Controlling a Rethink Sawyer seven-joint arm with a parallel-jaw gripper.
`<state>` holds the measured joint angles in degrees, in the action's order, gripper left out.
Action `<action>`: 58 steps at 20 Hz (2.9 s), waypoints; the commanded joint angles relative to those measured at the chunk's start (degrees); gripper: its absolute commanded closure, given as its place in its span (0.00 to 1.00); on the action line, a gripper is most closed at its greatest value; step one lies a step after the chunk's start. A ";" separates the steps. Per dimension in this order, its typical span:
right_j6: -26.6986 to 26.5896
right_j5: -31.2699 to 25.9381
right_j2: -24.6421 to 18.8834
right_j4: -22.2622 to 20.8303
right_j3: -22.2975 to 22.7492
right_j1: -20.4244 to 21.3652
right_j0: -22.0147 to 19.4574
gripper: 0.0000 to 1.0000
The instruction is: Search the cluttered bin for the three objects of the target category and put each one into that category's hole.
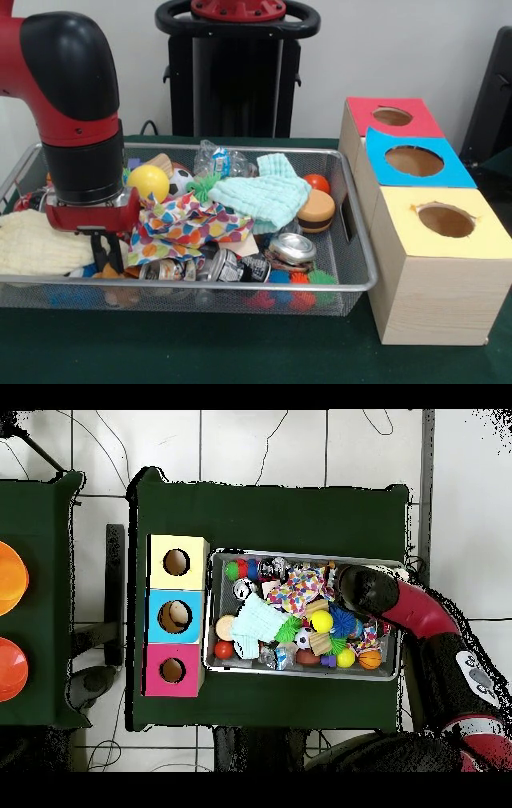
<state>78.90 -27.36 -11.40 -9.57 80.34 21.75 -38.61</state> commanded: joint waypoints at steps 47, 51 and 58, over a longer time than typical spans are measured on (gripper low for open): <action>1.06 -8.80 -2.68 -0.49 5.89 8.61 -0.23 1.00; 1.70 -8.89 -2.30 -0.57 6.42 9.68 0.13 1.00; 2.22 -9.38 -2.20 -0.48 6.57 10.13 0.35 1.00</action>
<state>78.90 -31.58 -11.39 -9.60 81.10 29.50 -38.61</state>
